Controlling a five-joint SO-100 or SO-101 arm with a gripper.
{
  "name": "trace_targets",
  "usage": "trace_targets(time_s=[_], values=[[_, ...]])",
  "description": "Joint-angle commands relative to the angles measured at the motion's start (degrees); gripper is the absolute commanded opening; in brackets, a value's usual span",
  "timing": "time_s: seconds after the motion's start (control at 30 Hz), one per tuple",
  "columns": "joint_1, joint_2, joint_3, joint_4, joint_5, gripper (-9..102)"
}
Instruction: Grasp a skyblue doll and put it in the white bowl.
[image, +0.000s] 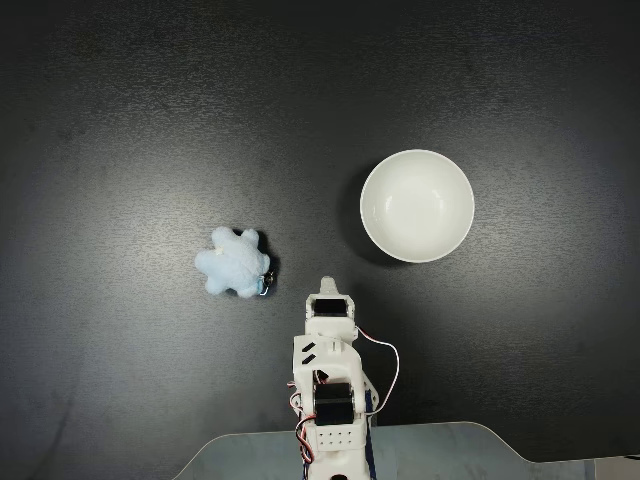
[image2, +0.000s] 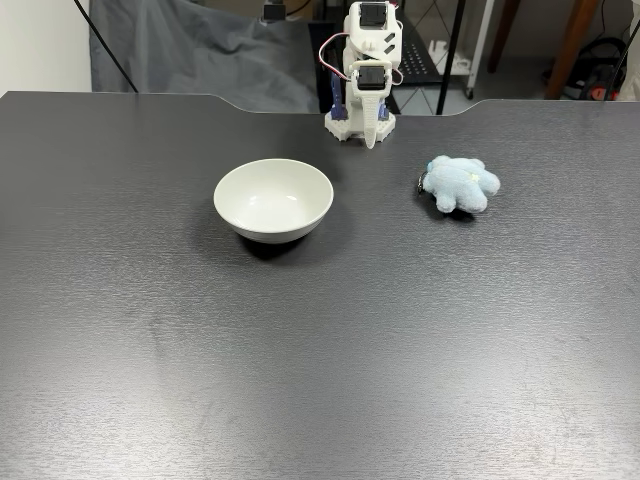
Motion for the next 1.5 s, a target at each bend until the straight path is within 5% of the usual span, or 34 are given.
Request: trace_targets(time_s=[0.0, 1.17, 1.47], values=[[-0.18, 0.18, -0.44, 0.18, 0.35, 0], [-0.97, -0.62, -0.62, 0.09, 0.35, 0], [-0.97, -34.89, -7.91, -15.91, 0.35, 0]])
